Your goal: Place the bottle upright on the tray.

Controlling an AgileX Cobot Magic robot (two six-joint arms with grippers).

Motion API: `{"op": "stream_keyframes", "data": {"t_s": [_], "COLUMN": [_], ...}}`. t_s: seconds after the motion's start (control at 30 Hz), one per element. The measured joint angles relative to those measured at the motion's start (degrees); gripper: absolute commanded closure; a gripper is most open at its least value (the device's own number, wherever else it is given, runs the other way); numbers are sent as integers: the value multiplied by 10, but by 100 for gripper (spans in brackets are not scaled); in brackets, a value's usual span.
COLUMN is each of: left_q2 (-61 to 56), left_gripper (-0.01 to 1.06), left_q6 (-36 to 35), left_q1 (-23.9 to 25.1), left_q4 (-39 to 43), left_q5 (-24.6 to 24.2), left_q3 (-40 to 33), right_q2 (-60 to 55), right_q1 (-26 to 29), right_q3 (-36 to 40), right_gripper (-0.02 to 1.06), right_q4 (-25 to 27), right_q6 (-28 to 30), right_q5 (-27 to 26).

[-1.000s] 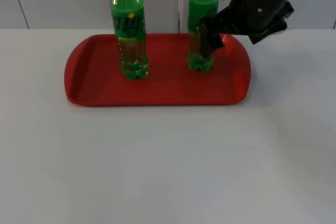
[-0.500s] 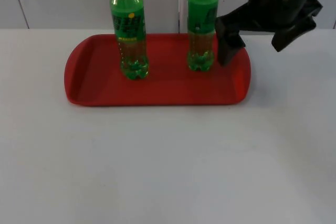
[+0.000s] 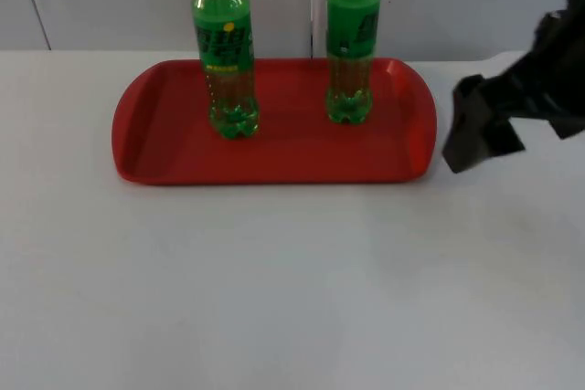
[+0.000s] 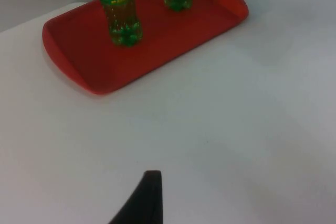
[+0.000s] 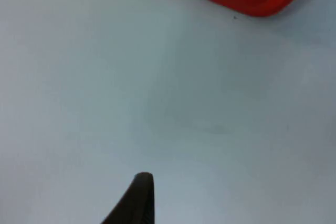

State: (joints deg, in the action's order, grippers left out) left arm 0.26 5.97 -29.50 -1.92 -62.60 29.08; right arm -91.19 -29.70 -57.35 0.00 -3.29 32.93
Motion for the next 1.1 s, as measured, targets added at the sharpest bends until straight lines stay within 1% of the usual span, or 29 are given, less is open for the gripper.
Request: {"op": "stream_keyframes", "data": {"t_s": [0.03,0.17,0.2,0.33,0.37,0.5,0.53,0.67,0.7,0.77,0.83,0.87,0.97,1.0,1.1], "left_q2": [0,0,0,0,0,0,0,0,0,0,0,0,0,0,0], "left_gripper": [0,0,0,0,0,0,0,0,0,0,0,0,0,0,0], "left_q6": [0,0,0,0,0,0,0,0,0,0,0,0,0,0,0], "left_q1": [0,0,0,0,0,0,0,0,0,0,0,0,0,0,0], "left_q4": [0,0,0,0,0,0,0,0,0,0,0,0,0,0,0], "left_q5": [0,0,0,0,0,0,0,0,0,0,0,0,0,0,0], "left_q3": [0,0,0,0,0,0,0,0,0,0,0,0,0,0,0], "right_q2": [0,91,91,190,190,313,313,427,427,482,550,550,630,630,704], "right_q1": [0,0,0,0,0,0,0,0,0,0,0,0,0,0,0], "right_q3": [0,76,76,135,135,189,189,226,226,240,251,251,252,252,252], "right_gripper": [-1,-1,-1,-1,-1,-1,-1,-1,-1,-1,-1,-1,-1,-1,-1], "right_q4": [0,0,0,0,0,14,14,17,17,18,18,18,18,18,18], "right_q6": [0,0,0,0,0,-1,-1,-1,-1,-1,-1,-1,-1,-1,-1], "right_q5": [0,-17,-17,-20,-20,-22,-22,0,0,14,41,41,80,80,123]}}
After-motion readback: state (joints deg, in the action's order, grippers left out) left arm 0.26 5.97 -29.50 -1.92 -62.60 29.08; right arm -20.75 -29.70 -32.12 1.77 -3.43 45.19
